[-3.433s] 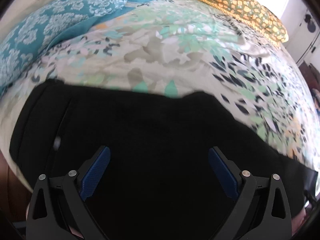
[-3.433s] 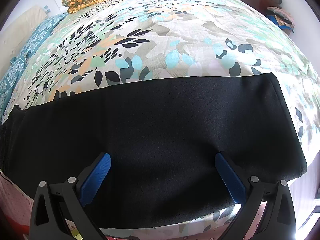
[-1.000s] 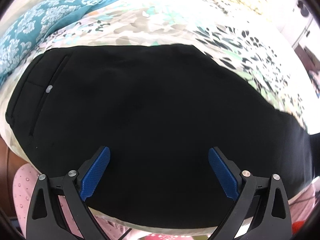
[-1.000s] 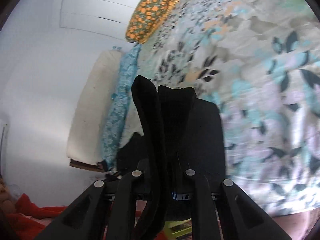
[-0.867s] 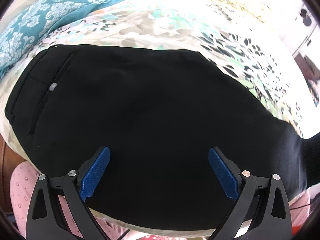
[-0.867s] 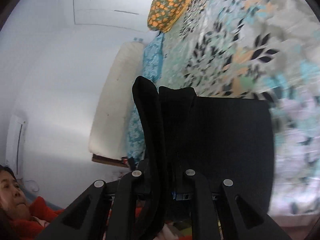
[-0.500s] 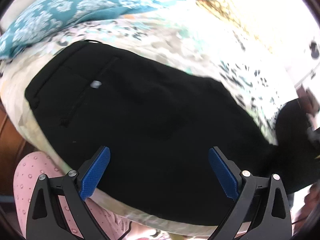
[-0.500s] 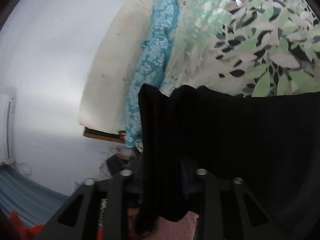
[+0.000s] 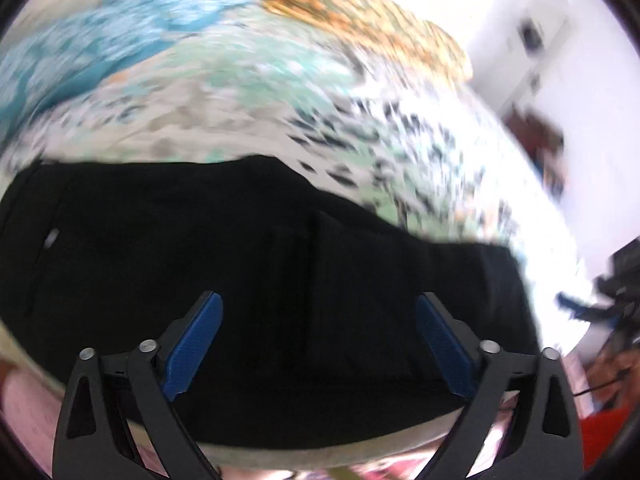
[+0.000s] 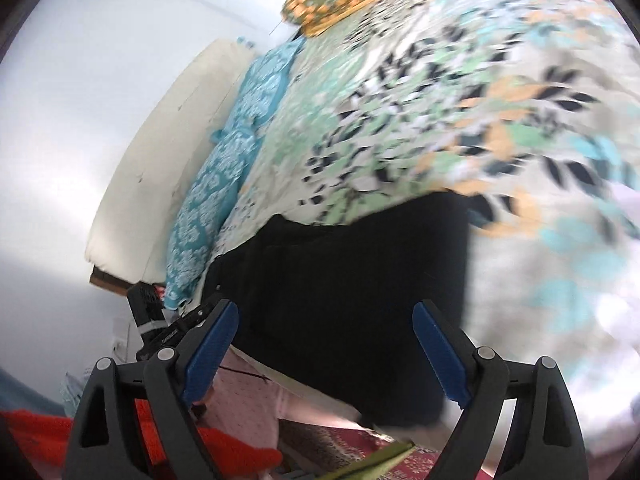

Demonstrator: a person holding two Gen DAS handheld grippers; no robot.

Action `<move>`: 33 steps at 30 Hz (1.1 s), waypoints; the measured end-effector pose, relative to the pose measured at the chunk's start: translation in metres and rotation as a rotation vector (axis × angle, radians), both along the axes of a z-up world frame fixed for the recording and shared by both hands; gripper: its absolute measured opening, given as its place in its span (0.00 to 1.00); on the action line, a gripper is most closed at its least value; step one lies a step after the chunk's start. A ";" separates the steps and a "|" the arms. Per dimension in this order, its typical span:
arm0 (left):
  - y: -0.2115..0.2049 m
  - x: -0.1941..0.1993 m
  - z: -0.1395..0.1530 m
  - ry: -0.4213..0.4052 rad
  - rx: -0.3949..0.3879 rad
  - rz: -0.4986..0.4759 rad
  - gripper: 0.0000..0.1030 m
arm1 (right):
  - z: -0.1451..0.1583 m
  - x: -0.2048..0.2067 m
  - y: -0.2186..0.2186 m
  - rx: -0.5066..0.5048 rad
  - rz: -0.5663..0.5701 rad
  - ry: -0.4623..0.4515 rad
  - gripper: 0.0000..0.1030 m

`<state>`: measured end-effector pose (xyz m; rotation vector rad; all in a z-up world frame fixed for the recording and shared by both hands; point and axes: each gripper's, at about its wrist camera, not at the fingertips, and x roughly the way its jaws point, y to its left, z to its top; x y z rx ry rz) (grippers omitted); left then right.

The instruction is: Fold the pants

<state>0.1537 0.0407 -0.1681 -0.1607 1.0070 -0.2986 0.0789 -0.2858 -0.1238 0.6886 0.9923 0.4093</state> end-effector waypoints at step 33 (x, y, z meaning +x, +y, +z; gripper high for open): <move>0.033 -0.006 0.016 -0.046 0.016 0.210 0.81 | -0.024 0.008 0.045 -0.203 0.140 0.004 0.86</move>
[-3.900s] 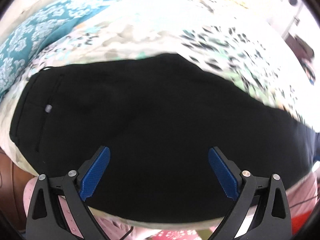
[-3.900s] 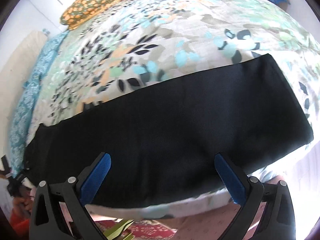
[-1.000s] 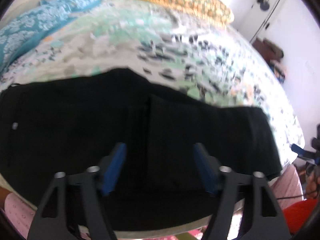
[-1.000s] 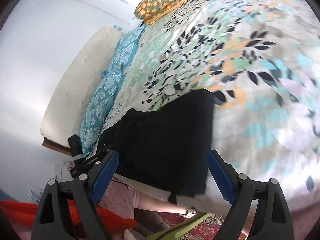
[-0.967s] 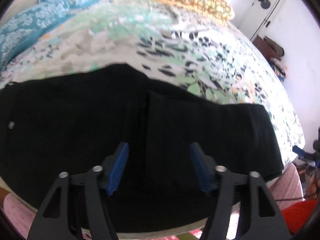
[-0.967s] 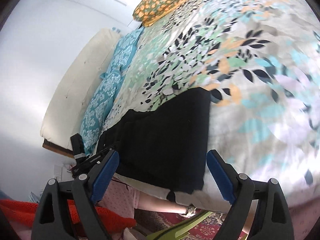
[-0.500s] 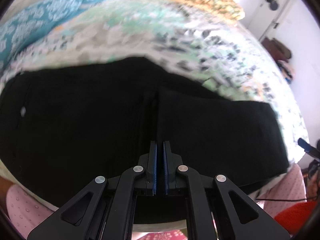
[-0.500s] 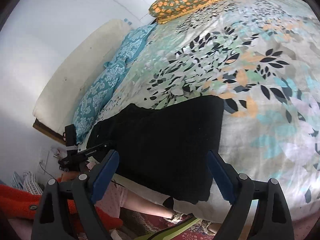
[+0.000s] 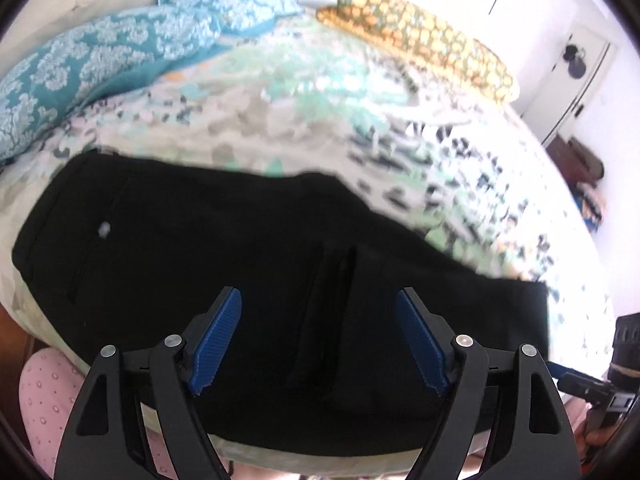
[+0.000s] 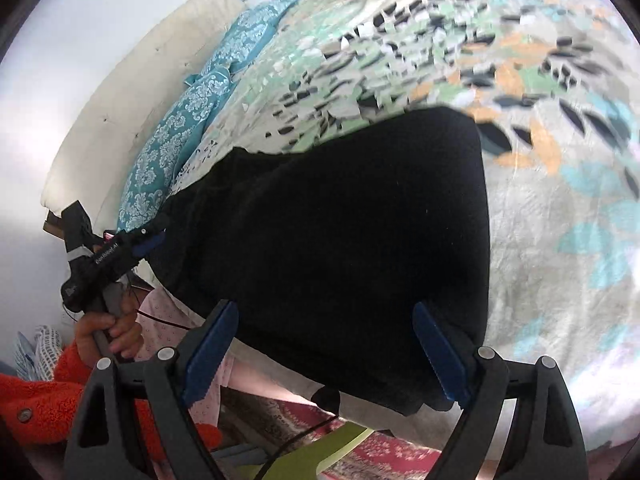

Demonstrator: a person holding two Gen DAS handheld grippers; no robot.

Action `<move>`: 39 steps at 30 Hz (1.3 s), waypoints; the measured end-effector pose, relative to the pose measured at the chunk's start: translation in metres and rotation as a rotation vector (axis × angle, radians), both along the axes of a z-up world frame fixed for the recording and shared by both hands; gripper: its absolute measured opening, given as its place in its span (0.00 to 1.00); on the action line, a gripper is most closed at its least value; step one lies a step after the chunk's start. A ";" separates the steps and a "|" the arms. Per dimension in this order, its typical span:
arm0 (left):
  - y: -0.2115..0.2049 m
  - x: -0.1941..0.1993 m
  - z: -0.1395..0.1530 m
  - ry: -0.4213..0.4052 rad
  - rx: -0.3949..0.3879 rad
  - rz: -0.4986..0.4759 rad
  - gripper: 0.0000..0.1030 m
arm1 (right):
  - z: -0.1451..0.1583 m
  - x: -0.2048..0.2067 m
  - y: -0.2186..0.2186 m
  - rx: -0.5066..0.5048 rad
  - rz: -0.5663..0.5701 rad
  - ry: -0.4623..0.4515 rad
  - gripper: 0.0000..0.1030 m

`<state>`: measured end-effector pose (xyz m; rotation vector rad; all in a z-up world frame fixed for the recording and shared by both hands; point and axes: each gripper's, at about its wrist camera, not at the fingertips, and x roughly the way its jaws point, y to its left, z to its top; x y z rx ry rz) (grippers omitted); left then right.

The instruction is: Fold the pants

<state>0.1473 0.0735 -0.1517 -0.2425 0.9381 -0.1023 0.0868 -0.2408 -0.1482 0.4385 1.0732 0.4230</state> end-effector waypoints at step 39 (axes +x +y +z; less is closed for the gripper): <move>-0.044 0.013 -0.065 0.125 0.128 -0.184 0.90 | 0.013 -0.005 0.049 -0.287 0.116 -0.071 0.86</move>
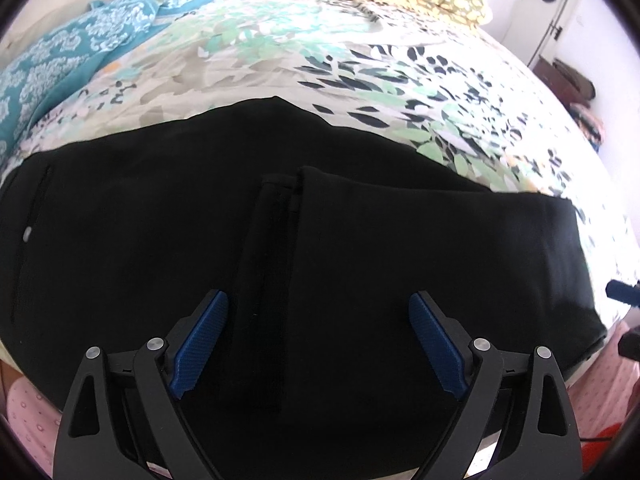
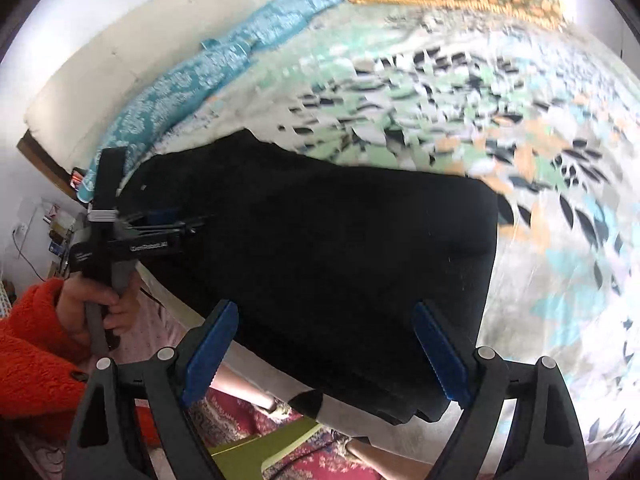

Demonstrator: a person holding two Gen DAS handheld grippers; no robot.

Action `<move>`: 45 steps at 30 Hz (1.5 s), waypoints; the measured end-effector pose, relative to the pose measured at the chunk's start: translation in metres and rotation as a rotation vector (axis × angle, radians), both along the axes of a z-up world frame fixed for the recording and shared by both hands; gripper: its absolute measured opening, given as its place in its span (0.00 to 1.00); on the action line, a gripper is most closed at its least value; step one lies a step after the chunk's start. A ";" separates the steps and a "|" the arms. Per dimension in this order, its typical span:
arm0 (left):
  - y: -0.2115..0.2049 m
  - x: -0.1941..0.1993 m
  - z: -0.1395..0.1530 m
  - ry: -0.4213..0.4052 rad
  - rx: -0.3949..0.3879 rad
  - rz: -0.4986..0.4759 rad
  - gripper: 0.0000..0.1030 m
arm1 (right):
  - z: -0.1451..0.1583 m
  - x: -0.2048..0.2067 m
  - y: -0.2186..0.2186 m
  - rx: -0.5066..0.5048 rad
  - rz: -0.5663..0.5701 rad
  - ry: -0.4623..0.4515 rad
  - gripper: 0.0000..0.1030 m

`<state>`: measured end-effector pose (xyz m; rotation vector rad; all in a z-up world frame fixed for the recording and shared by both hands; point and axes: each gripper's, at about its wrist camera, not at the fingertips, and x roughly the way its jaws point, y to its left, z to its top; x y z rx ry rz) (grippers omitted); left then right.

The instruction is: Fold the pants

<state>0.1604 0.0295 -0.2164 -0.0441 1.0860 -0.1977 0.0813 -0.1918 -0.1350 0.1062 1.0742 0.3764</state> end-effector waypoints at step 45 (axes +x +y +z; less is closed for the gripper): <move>0.278 0.072 -0.018 0.138 -0.113 0.449 1.00 | -0.013 0.002 -0.011 0.087 -0.086 0.035 0.87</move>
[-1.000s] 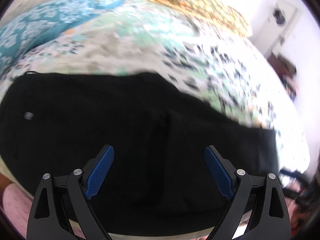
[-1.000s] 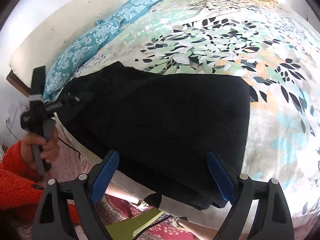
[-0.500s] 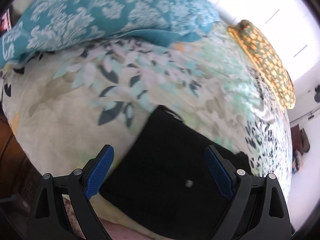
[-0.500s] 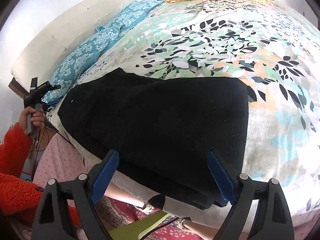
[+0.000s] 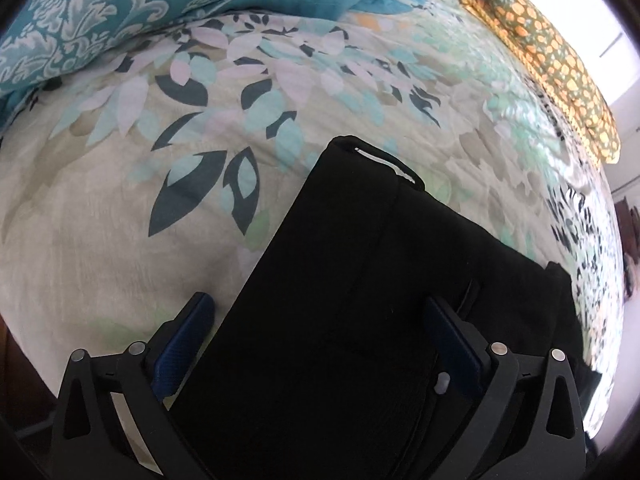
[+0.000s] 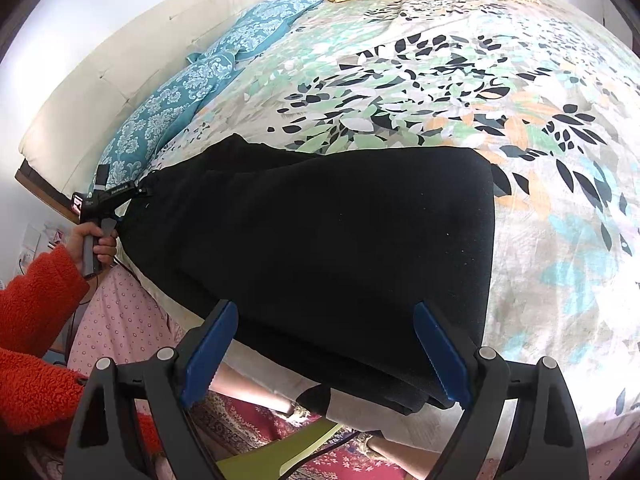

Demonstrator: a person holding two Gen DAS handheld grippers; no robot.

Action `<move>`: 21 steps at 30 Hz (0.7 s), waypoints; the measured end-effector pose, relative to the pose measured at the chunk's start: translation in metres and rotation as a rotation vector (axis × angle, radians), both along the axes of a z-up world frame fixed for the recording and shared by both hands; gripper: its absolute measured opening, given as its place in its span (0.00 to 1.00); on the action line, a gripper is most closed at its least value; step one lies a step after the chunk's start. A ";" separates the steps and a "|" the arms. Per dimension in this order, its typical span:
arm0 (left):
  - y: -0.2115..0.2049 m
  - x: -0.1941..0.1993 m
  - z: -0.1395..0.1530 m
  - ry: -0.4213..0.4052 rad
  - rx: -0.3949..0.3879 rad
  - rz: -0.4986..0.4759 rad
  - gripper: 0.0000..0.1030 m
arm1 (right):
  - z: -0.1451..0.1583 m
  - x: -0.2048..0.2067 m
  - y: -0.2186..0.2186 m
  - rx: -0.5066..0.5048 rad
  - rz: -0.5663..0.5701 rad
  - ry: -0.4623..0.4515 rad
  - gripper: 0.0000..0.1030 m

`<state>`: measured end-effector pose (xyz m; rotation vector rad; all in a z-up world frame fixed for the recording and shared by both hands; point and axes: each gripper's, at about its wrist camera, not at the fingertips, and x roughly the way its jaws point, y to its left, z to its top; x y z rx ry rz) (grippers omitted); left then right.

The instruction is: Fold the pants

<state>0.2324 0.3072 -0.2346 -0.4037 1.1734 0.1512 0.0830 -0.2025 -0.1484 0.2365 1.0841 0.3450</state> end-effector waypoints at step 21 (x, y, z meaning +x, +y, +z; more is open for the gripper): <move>-0.008 -0.019 0.029 -0.043 -0.011 0.008 0.28 | -0.003 0.003 -0.006 0.037 -0.031 -0.001 0.87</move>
